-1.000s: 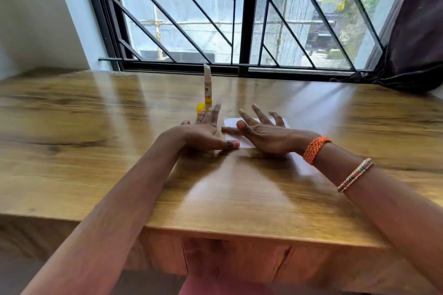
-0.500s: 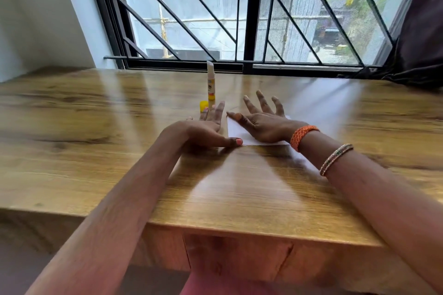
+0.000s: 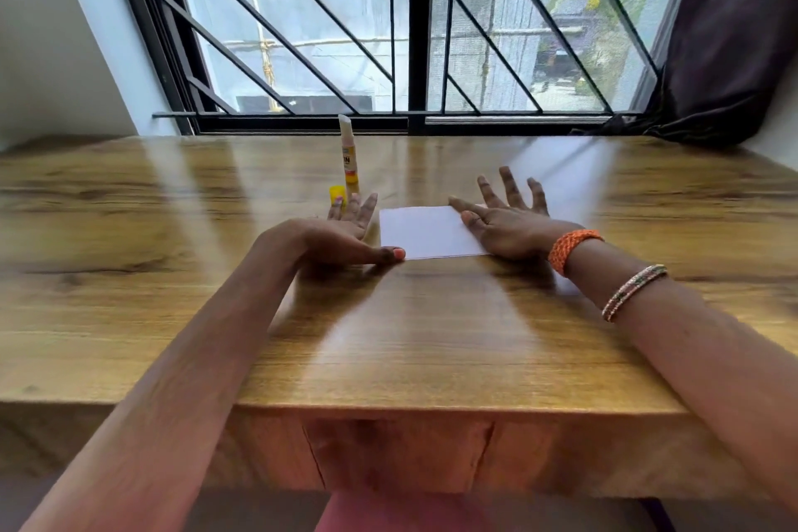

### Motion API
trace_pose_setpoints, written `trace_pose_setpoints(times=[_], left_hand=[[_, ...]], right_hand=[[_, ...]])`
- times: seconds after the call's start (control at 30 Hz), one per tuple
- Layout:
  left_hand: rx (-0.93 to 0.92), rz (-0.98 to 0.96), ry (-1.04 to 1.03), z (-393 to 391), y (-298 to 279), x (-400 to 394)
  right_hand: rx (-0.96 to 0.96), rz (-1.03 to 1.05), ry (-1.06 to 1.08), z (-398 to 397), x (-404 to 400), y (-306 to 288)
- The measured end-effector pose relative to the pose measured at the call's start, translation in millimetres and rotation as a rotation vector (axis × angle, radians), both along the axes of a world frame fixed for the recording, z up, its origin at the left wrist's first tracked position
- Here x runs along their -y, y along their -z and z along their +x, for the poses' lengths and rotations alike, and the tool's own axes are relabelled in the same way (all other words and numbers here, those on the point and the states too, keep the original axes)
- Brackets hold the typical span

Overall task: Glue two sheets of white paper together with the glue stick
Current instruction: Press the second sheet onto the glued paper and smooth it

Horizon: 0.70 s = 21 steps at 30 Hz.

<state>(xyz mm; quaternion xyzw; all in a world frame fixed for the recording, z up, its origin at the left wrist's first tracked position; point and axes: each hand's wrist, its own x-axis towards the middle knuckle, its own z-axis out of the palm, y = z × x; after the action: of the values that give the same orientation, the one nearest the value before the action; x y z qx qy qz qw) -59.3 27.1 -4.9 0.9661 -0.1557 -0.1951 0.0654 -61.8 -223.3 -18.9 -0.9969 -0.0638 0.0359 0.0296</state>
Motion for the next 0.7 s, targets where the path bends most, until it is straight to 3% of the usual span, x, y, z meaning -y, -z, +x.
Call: trace_pose_setpoints(times=[0.17,0.3,0.37,0.47,0.7], left_hand=[[-0.012,-0.05,-0.012,0,1,-1],[-0.056,-0.459,-0.087,-1,0,-8],[0.088,-0.551,-0.162,2,-2,-1],[0.423,-0.497,-0.261,6,-6,17],[0.595,-0.505,-0.339,15,-1,35]], right_hand=[[-0.009,-0.023,0.052,-3,17,0],[0.027,-0.033,0.036,-2,18,-1],[0.075,0.005,0.032,2,19,-1],[0.173,0.174,0.072,14,15,-6],[0.35,0.492,0.132,40,9,-9]])
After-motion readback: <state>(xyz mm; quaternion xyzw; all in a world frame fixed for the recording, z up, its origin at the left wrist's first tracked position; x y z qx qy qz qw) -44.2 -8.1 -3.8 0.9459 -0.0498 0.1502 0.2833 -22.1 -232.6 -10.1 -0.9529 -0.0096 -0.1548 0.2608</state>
